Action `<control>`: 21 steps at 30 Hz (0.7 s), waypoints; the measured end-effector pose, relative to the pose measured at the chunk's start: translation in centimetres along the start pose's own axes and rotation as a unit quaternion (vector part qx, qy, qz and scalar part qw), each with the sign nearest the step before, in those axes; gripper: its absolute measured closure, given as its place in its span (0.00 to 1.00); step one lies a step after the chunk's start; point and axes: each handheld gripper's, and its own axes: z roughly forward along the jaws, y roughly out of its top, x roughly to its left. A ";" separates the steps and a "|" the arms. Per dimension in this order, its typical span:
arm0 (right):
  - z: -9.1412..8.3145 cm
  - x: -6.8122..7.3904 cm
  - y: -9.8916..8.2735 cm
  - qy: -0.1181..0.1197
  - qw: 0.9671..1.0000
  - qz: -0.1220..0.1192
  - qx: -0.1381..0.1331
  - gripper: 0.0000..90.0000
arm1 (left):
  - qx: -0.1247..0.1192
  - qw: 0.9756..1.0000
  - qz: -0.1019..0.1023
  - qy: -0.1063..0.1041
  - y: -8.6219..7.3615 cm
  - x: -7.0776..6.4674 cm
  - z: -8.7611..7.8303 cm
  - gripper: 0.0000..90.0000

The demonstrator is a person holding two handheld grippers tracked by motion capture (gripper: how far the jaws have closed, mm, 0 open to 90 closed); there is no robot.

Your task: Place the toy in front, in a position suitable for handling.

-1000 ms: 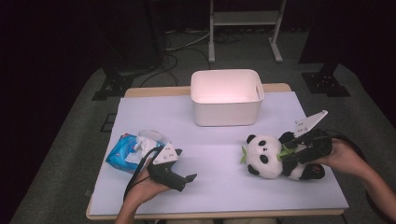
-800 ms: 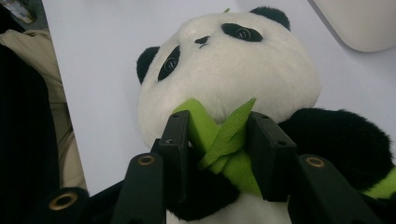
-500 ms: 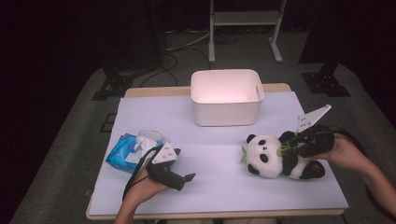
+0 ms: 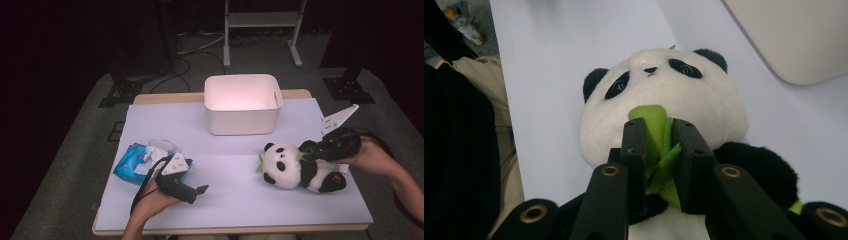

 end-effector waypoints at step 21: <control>1.2 1.5 4.8 0.045 0.997 -0.052 -0.022 0.96 | 0.000 1.000 -0.003 0.007 -0.1 0.3 -0.4 0.03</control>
